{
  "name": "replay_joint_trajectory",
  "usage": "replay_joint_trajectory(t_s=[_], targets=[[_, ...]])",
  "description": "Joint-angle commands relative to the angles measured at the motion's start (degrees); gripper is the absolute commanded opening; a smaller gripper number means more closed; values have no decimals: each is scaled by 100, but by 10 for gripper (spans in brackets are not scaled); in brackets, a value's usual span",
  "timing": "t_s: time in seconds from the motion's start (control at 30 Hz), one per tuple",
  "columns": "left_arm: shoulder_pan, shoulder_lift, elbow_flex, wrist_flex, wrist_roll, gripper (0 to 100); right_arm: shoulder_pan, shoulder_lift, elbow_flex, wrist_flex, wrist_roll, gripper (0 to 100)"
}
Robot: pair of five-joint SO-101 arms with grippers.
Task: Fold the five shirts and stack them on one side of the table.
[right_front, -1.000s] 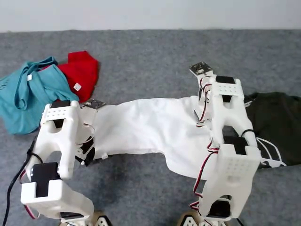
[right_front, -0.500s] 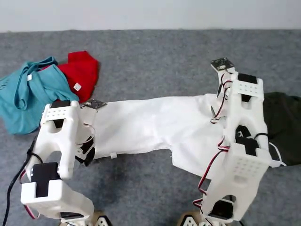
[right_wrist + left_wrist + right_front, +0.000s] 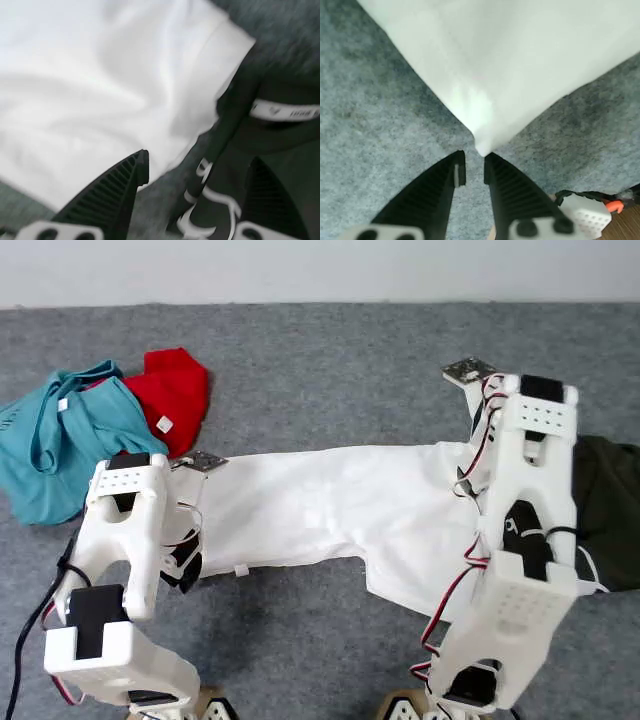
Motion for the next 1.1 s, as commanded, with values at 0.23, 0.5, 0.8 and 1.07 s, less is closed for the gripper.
replay_joint_trajectory(t_s=[0.23,0.5,0.8,1.07], targets=[[9,-193,-145,35,18,79,136,-620,1002,180,-369,307],[18,-176,-145,35,18,79,295,-673,2875,-1798,-695,307],[26,-167,-136,35,18,79,796,-1121,3042,-1833,-343,307],[26,-167,-136,35,18,79,699,-1218,3341,-1833,-334,307]])
